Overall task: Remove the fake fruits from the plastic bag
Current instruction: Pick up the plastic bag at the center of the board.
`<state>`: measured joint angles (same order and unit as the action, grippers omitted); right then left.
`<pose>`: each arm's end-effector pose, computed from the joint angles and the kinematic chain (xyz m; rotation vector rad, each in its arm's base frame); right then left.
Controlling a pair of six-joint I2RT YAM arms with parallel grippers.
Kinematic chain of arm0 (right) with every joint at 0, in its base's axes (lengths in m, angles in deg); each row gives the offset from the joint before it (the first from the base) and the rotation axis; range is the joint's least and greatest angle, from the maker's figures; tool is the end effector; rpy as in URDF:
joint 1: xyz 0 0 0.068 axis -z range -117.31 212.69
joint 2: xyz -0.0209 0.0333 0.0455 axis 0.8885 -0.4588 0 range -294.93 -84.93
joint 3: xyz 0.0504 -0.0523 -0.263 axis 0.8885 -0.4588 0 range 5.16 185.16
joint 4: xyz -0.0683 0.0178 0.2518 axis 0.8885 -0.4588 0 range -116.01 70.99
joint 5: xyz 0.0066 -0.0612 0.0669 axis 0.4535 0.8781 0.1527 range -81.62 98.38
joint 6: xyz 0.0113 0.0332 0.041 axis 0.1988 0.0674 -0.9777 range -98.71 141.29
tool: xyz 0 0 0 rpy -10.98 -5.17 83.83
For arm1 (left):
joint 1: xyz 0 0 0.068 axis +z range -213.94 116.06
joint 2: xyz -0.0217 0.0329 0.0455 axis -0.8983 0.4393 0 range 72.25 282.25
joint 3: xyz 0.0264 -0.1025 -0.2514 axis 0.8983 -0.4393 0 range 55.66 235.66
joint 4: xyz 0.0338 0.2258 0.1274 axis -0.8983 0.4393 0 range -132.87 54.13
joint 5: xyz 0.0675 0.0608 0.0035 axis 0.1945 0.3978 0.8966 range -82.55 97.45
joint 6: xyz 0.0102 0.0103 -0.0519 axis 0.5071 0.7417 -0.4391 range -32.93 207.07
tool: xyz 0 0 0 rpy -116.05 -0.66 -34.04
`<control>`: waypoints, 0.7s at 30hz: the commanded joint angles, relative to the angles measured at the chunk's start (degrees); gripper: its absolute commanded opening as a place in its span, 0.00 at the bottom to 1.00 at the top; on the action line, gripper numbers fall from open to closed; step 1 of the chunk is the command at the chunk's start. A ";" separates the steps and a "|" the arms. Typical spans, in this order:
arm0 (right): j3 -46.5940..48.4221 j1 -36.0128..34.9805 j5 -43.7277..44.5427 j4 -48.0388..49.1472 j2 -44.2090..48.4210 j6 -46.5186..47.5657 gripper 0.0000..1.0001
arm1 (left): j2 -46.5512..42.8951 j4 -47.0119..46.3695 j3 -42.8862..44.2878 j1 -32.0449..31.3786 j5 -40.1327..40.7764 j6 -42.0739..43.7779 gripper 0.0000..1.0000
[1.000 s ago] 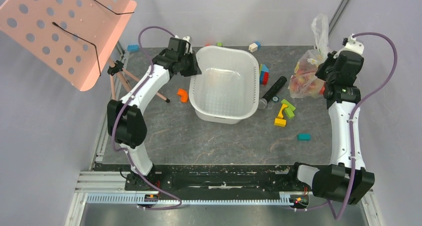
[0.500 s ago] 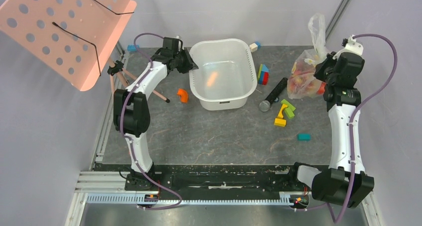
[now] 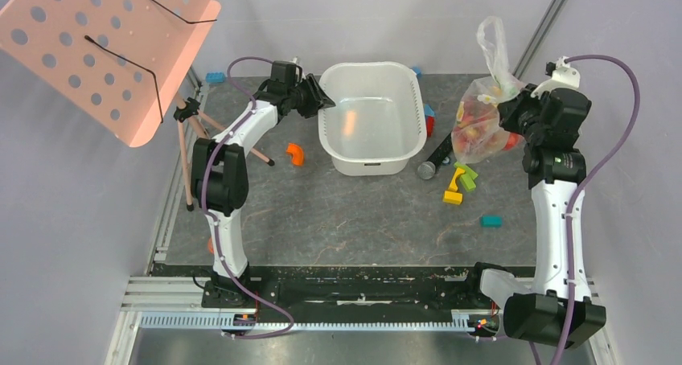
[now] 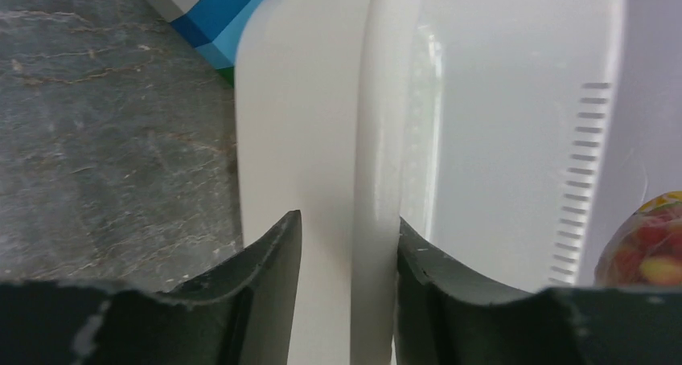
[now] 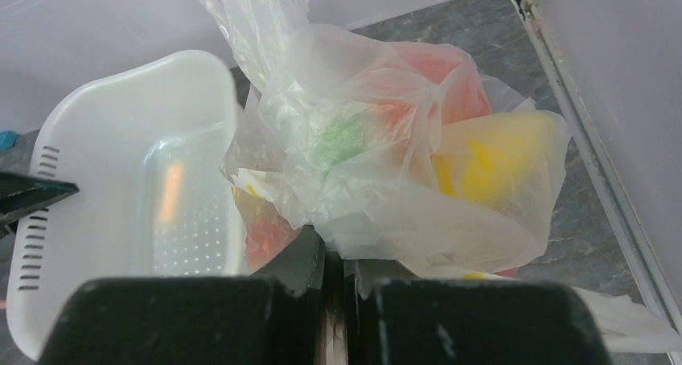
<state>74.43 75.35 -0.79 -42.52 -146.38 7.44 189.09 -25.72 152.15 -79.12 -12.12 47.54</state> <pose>0.2290 -0.0456 0.4087 0.3131 1.8171 0.1621 0.4554 -0.1358 0.2546 -0.2972 2.3159 -0.8835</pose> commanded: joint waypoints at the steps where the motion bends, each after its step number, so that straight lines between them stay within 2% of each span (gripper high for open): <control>1: 6.25 -2.14 -2.73 1.72 1.64 1.26 0.00 | 0.93 -3.16 2.44 -0.16 -3.40 -2.40 0.52; 10: 11.47 -7.72 -7.66 1.64 0.78 1.96 0.00 | 0.64 -1.83 2.85 -1.85 -7.59 0.51 0.68; 13: 13.51 -9.75 -9.76 0.90 0.18 2.51 0.00 | -0.12 -0.26 3.05 -2.50 -7.32 2.03 0.85; 15: 14.53 -11.16 -11.76 0.67 -0.10 2.74 0.00 | -0.72 0.25 2.73 -2.89 -7.08 2.88 0.89; 18: 15.35 -12.38 -12.90 0.62 0.04 2.19 0.00 | -0.84 0.53 3.08 -3.48 -6.71 3.65 0.90; 21: 15.54 -12.36 -12.74 0.11 0.53 2.03 0.00 | 1.03 3.80 6.50 -4.29 -5.60 5.38 0.82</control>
<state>86.71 63.09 -11.50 -45.62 -146.90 9.30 189.98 -24.85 153.53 -82.18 -17.17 48.98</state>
